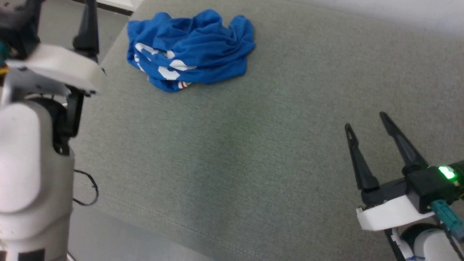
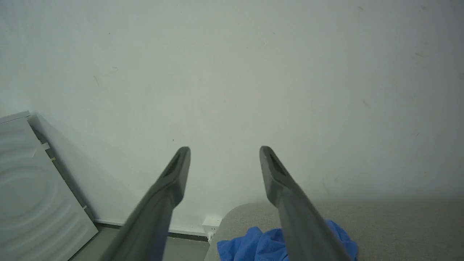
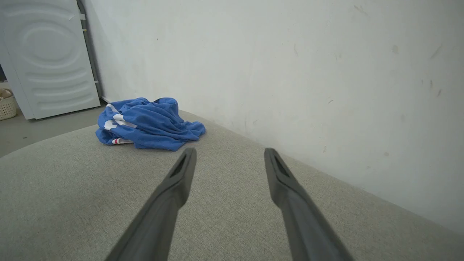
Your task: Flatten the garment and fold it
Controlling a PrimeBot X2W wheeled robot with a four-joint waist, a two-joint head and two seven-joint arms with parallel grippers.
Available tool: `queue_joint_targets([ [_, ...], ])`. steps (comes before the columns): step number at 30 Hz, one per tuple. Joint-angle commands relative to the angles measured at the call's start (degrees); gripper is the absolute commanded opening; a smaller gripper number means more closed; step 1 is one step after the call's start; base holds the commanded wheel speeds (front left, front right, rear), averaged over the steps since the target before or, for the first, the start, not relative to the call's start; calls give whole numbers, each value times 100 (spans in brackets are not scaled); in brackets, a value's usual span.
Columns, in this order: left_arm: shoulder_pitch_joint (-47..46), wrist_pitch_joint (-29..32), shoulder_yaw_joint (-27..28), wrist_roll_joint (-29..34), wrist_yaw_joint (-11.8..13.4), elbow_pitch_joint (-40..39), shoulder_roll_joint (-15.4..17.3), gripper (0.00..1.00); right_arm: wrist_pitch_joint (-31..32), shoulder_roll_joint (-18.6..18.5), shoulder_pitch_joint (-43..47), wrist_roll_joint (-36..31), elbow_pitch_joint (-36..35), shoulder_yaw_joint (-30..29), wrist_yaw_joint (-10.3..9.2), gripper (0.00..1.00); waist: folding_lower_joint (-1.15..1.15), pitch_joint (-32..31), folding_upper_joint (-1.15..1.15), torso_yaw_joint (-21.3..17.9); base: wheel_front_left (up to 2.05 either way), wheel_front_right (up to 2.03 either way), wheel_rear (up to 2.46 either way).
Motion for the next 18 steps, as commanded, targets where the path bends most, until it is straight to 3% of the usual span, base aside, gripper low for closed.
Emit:
queue_joint_targets([
  [1, -199, 73, 55, -118, -82, 154, 43, 100, 39, -67, -116, -7, -134, 1, -12, 100, -1, 543, 0, -411, 0, 0, 0],
  [11, -1005, 846, -71, -577, -539, 1334, 358, 100, 383, -445, -387, 139, -951, 9, -12, 100, -1, 1332, 0, -903, 0, 0, 0],
  [18, -1211, 1688, -233, -907, -651, 2003, 508, 100, 541, -588, -534, 221, -1220, -35, -12, 100, -1, 1692, 0, -1245, 0, 0, 0],
])
